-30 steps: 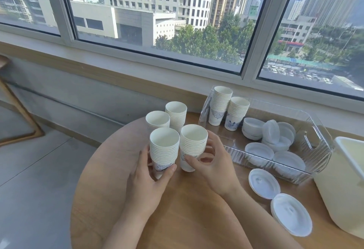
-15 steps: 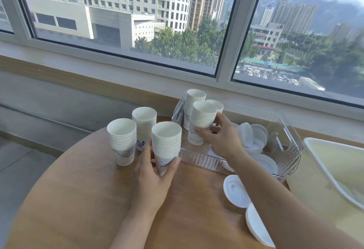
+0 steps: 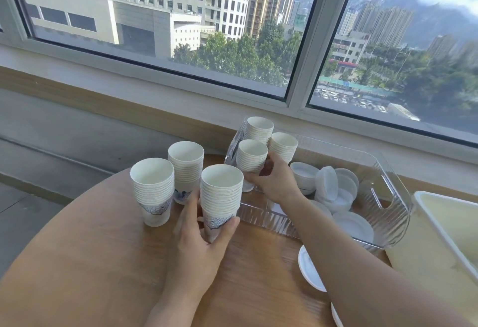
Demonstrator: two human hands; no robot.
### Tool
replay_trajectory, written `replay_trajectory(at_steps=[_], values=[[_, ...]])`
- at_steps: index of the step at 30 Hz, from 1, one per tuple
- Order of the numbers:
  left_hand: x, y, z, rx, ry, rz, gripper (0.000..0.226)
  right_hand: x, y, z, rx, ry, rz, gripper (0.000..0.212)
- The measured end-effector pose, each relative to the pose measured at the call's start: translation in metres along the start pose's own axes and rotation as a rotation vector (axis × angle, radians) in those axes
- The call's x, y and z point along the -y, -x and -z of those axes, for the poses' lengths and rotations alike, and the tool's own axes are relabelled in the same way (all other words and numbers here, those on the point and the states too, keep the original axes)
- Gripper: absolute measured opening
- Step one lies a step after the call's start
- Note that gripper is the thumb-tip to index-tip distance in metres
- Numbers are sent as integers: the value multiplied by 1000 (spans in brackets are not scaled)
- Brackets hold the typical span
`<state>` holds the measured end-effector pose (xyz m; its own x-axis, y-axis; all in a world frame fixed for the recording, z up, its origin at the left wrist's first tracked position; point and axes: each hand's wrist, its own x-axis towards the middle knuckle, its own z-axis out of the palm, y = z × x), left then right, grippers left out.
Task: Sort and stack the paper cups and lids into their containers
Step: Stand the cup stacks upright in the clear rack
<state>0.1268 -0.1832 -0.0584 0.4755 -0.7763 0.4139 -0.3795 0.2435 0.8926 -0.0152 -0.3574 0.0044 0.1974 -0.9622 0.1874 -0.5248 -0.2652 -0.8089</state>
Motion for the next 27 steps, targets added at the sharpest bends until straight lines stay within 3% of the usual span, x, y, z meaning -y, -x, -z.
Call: replay_trajectory(at_steps=[8, 13, 17, 20, 24, 27], values=[[-3, 0, 0, 15, 0, -27, 85, -8, -2, -2, -36, -26, -29, 69], [-1, 1, -3, 20, -33, -41, 85, -5, 8, 11, 28, -81, -46, 78], [-7, 5, -7, 18, -58, -79, 83, 21, 45, 34, 12, -97, -21, 55], [-15, 7, -9, 22, -81, -125, 80, 37, 92, 46, 98, -389, 32, 41], [-26, 12, -13, 43, -104, -171, 79, 37, 144, 48, 254, -433, 118, 60], [-30, 17, -18, 77, -108, -233, 77, 31, 154, 46, 239, -371, 124, 68]])
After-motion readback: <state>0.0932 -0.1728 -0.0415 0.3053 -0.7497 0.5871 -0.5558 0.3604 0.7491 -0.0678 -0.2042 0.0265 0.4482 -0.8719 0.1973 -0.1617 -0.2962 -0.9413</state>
